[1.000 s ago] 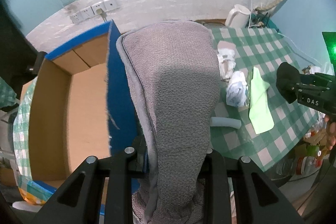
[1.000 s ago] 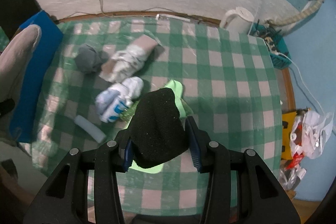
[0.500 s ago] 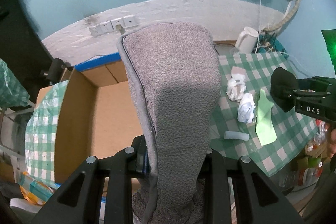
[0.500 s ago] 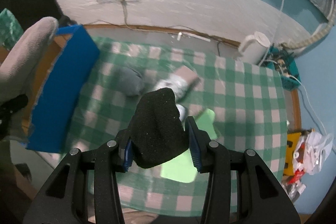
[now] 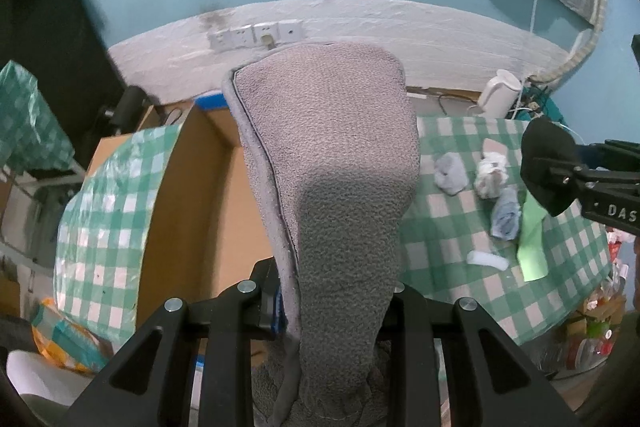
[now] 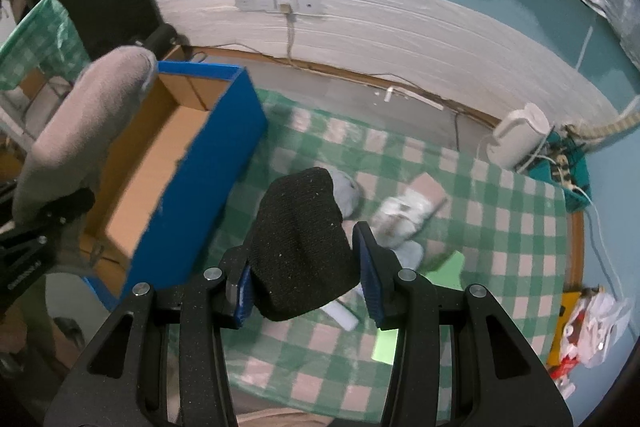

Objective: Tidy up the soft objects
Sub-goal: 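Carry the grey fabric and black cloth over the cardboard box with both grippers, then lower both items into the box and open both grippers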

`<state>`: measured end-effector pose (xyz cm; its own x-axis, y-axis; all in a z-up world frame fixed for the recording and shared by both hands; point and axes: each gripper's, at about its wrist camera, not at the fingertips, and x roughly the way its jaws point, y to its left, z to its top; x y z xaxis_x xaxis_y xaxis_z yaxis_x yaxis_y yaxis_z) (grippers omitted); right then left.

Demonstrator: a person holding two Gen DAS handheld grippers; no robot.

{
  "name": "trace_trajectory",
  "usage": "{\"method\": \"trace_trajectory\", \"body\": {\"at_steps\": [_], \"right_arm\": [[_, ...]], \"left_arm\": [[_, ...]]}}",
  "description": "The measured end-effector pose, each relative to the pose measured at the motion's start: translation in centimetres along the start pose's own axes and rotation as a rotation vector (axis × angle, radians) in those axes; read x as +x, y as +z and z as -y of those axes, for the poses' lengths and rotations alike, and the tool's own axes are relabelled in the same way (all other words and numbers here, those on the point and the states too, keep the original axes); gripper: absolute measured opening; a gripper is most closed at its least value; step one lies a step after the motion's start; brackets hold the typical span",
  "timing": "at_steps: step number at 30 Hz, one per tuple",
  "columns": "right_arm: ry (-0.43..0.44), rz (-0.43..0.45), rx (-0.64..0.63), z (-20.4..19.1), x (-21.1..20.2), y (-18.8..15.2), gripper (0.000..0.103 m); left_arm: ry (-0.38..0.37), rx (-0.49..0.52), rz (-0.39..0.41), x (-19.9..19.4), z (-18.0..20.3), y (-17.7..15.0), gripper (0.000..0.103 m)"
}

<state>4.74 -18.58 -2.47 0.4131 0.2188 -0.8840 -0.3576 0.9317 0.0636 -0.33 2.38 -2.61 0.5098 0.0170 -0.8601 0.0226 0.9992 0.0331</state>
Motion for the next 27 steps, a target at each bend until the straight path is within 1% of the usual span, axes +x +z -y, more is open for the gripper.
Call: {"method": "trace_trajectory", "body": {"at_steps": [6, 12, 17, 22, 25, 26, 27], "right_arm": [[0.021, -0.004, -0.050, -3.5, 1.0, 1.1, 0.043], [0.068, -0.025, -0.098, -7.4, 2.5, 2.3, 0.043], [0.084, -0.037, -0.143, -10.5, 3.5, 3.5, 0.043], [0.100, -0.059, -0.180, -12.7, 4.6, 4.0, 0.043], [0.108, -0.070, -0.199, -14.0, 5.2, 4.1, 0.044], [0.112, -0.074, -0.202, -14.3, 5.4, 4.2, 0.044], [0.117, -0.078, -0.206, -14.5, 5.6, 4.2, 0.045]], "left_arm": [[0.035, -0.033, -0.024, 1.2, -2.9, -0.7, 0.027], [0.058, -0.065, -0.059, 2.8, -5.2, -1.3, 0.027], [0.075, -0.081, -0.082, 4.0, -6.5, -1.7, 0.027], [0.082, -0.099, -0.105, 4.9, -7.6, -2.0, 0.027], [0.093, -0.104, -0.108, 5.1, -7.9, -2.0, 0.030], [0.099, -0.104, -0.107, 5.2, -7.9, -2.0, 0.034], [0.107, -0.102, -0.106, 5.2, -7.9, -2.0, 0.040]]}}
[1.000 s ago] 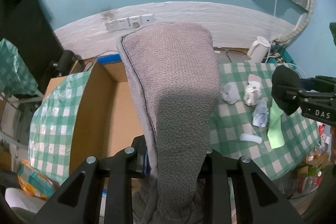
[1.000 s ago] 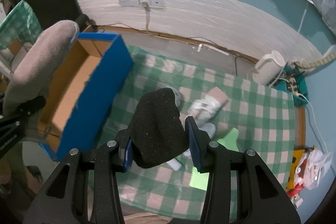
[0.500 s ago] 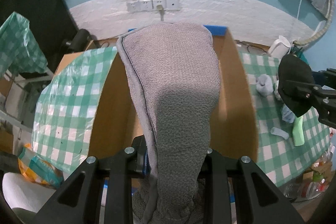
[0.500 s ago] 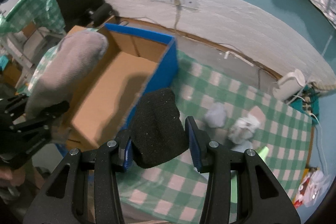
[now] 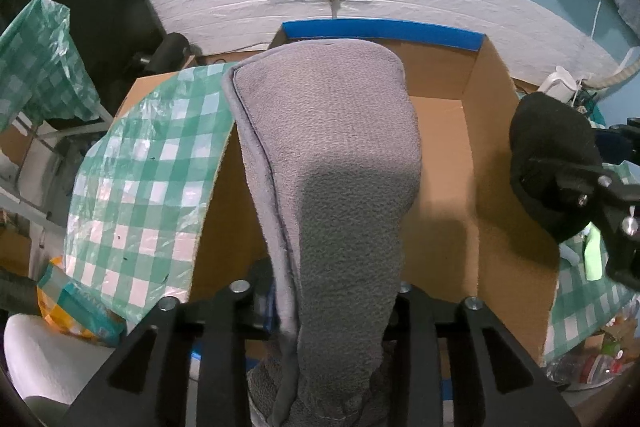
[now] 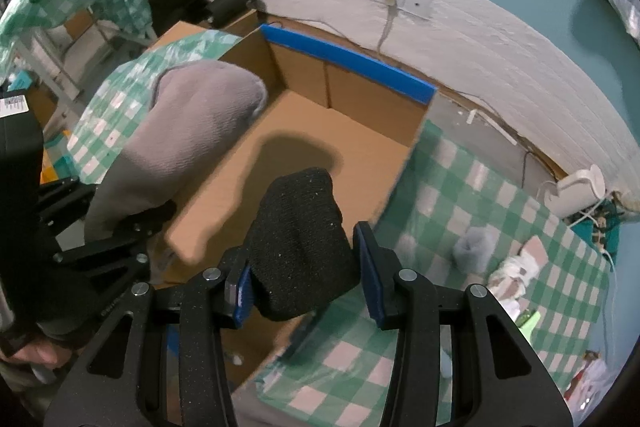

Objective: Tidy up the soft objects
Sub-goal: 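Lower both items into the box and open both grippers, then withdraw both grippers from the box back over the table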

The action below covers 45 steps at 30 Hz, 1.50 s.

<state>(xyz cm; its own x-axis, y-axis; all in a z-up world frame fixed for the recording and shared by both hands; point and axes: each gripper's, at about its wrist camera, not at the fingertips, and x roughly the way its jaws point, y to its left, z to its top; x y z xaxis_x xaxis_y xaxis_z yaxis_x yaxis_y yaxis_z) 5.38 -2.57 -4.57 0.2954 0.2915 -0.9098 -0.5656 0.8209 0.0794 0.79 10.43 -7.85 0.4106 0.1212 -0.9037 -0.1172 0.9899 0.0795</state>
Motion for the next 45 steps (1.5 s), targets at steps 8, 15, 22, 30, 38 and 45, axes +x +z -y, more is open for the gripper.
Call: {"method": "trace_trajectory", "body": {"at_steps": [8, 15, 22, 30, 38, 45], "right_arm": [[0.005, 0.025, -0.013, -0.9, 0.5, 0.3, 0.075], [-0.007, 0.047, -0.006, -0.5, 0.0, 0.2, 0.078], [-0.018, 0.036, 0.030, 1.1, 0.3, -0.6, 0.078], [-0.026, 0.041, 0.054, 2.5, -0.4, -2.1, 0.078], [-0.044, 0.061, 0.091, 4.9, -1.6, -3.6, 0.078], [-0.059, 0.071, 0.139, 7.4, -2.5, -5.4, 0.078]], "left_arm": [[0.025, -0.007, -0.007, 0.3, -0.1, 0.1, 0.065], [0.034, -0.011, 0.028, -0.5, -0.3, 0.2, 0.076], [0.011, -0.015, 0.036, -0.6, 0.0, 0.3, 0.076], [-0.005, 0.000, 0.050, -1.0, 1.2, 0.5, 0.076], [-0.016, 0.044, 0.076, -2.0, 3.7, 0.6, 0.076], [-0.023, 0.069, 0.094, -2.7, 5.5, 0.8, 0.076]]}}
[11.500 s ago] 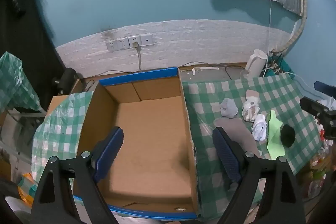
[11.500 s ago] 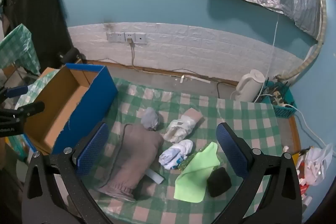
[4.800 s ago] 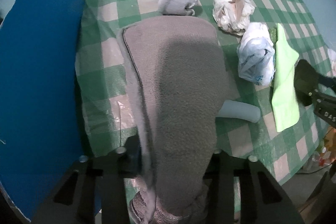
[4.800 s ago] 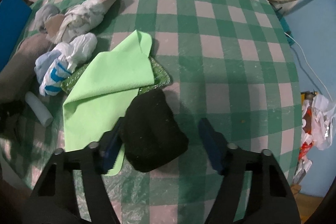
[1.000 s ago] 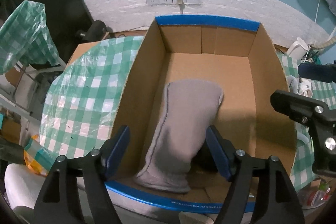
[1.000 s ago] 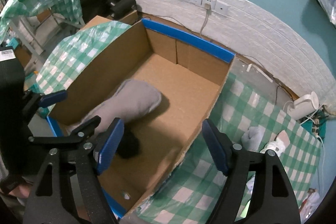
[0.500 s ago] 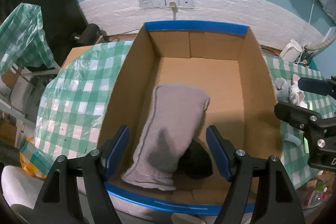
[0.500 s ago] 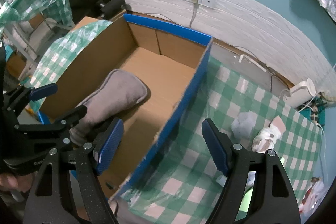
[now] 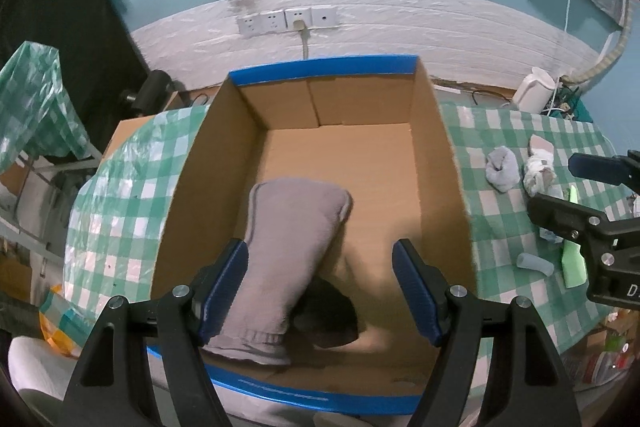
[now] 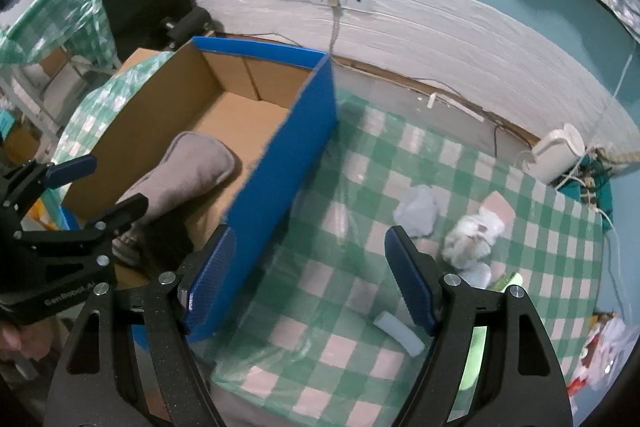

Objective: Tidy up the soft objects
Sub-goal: 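Withdraw both grippers from the box back over the table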

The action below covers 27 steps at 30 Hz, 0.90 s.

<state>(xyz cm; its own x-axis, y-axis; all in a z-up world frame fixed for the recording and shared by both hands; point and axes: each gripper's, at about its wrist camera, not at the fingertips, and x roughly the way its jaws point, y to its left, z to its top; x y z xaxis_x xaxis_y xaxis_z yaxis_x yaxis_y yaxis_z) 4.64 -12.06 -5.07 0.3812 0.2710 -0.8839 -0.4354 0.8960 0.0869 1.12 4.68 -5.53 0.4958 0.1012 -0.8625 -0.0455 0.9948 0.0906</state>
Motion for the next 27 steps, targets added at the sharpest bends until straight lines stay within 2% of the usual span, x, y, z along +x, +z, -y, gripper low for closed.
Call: {"method": "trace_trajectory", "body": {"at_steps": [27], "right_arm": [[-0.070, -0.004, 0.195, 10.5, -1.6, -6.1, 0.078]], "left_arm": [[-0.032, 0.104, 0.018, -1.4, 7.6, 0.8, 0.076]]}}
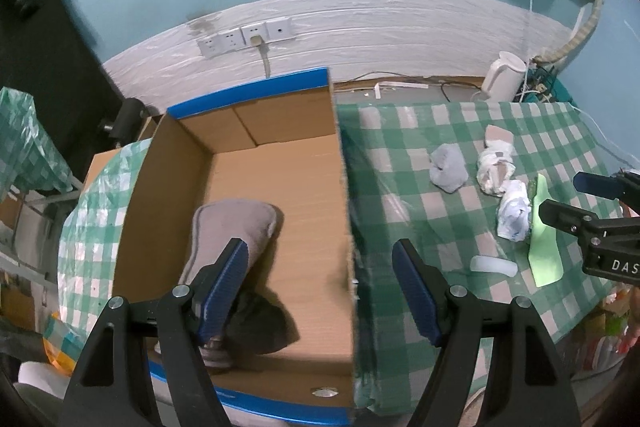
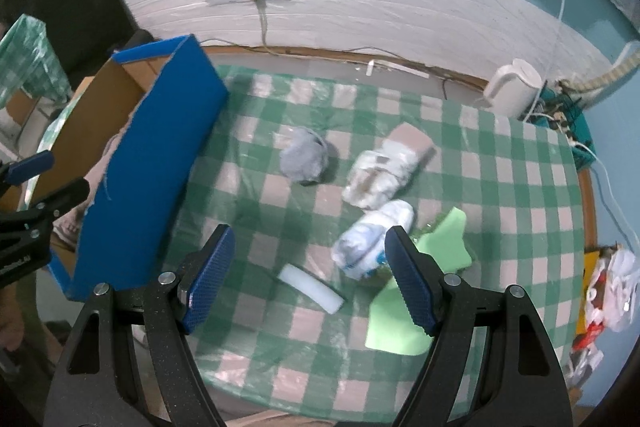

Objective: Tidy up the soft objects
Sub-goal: 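Withdraw both grippers from the box back over the table, then grasp the light green cloth with right gripper and lift it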

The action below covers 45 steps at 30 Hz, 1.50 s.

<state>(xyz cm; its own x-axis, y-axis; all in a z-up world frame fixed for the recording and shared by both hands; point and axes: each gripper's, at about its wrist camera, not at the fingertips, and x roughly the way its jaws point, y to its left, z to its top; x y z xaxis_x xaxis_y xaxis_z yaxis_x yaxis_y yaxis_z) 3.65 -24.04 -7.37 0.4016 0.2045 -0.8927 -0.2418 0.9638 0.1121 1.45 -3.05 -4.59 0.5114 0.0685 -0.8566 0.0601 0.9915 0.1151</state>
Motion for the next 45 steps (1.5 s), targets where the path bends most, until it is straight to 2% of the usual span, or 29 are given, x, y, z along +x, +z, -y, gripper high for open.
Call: {"method": "trace_trajectory", "body": {"at_steps": [16, 27, 45], "right_arm": [[-0.061, -0.033, 0.112, 6.4, 1.0, -2.7, 0.078], [-0.094, -0.111, 0.167, 9.2, 4.3, -4.7, 0.081], [-0.087, -0.198, 0.199, 9.9, 9.0, -6.3, 0.082]], "left_arm": [[-0.049, 0.103, -0.061, 1.2, 6.4, -0.3, 0.076], [-0.070, 0.172, -0.159, 4.4, 10.4, -1.4, 0.076], [-0.130, 0.118, -0.316, 9.5, 12.0, -2.1, 0.076]]}}
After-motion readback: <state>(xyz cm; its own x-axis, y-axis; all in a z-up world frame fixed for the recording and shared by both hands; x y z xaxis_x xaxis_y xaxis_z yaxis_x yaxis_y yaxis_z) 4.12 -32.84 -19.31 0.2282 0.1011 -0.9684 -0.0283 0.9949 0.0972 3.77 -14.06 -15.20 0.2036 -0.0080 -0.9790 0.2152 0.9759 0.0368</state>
